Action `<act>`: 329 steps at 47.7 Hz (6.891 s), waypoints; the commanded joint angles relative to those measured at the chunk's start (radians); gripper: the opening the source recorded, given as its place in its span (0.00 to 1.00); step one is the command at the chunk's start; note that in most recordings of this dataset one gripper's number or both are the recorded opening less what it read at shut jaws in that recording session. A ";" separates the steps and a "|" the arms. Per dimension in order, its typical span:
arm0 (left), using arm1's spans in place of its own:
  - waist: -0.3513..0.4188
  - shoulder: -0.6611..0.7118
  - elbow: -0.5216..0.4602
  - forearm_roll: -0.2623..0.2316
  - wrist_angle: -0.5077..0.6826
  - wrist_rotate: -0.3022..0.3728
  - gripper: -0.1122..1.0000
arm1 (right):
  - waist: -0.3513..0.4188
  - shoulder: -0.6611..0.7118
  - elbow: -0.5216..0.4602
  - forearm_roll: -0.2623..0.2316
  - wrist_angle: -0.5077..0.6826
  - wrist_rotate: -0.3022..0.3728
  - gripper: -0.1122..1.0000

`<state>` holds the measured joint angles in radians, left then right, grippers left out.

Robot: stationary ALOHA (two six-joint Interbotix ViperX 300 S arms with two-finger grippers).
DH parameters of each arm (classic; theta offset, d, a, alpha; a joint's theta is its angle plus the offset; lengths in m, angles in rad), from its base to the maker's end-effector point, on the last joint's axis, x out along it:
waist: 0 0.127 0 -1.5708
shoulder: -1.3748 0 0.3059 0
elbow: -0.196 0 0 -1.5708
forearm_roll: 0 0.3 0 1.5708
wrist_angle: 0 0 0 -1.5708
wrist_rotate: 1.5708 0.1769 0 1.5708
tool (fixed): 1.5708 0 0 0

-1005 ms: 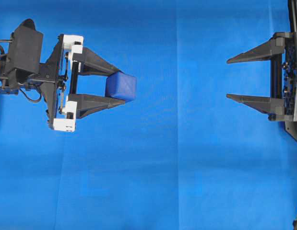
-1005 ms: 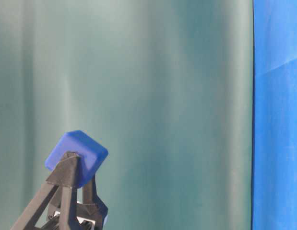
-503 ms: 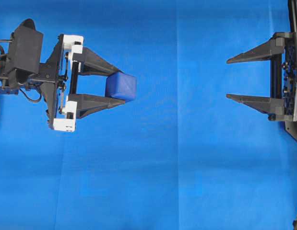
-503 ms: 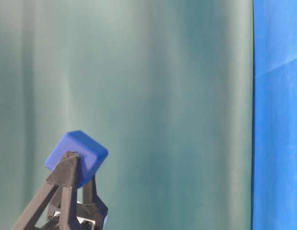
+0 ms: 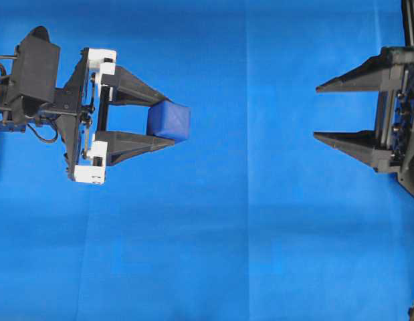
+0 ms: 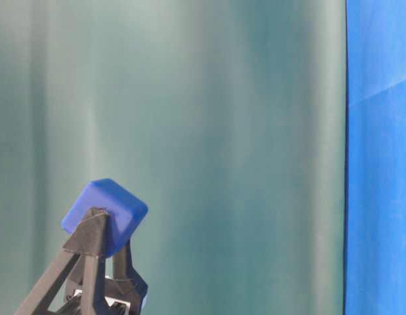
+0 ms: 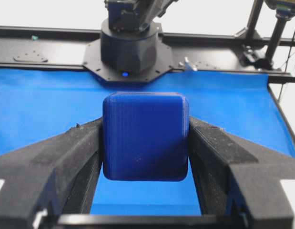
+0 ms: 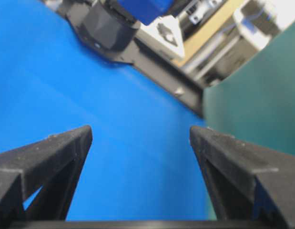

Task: Handover the blue block to the right arm after grasping it with the left arm, then place it in the designated position.
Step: 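Rotate the left gripper to hold the cube up toward the right arm, then move the open right gripper toward the cube held by the left gripper, then close the right gripper on the cube and open the left gripper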

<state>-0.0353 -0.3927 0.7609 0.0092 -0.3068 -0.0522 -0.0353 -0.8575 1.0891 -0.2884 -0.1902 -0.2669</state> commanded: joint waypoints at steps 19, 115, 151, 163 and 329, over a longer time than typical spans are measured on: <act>-0.003 -0.008 -0.015 -0.002 -0.011 -0.002 0.54 | 0.002 0.008 -0.037 -0.110 -0.006 -0.362 0.97; -0.015 -0.008 -0.017 -0.002 -0.011 -0.002 0.54 | 0.000 0.212 -0.143 -0.110 -0.114 -0.430 0.97; -0.021 -0.008 -0.020 -0.002 -0.011 -0.008 0.54 | 0.003 0.653 -0.488 -0.112 -0.242 -0.499 0.97; -0.021 -0.008 -0.018 -0.002 -0.011 -0.012 0.54 | 0.009 0.721 -0.568 -0.112 -0.262 -0.499 0.97; -0.041 0.003 -0.029 -0.002 -0.011 -0.012 0.93 | 0.094 0.275 -0.298 -0.028 0.196 -0.394 0.54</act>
<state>-0.0736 -0.3820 0.7547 0.0046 -0.3129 -0.0660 0.0552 -0.5737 0.8084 -0.3636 0.0138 -0.6980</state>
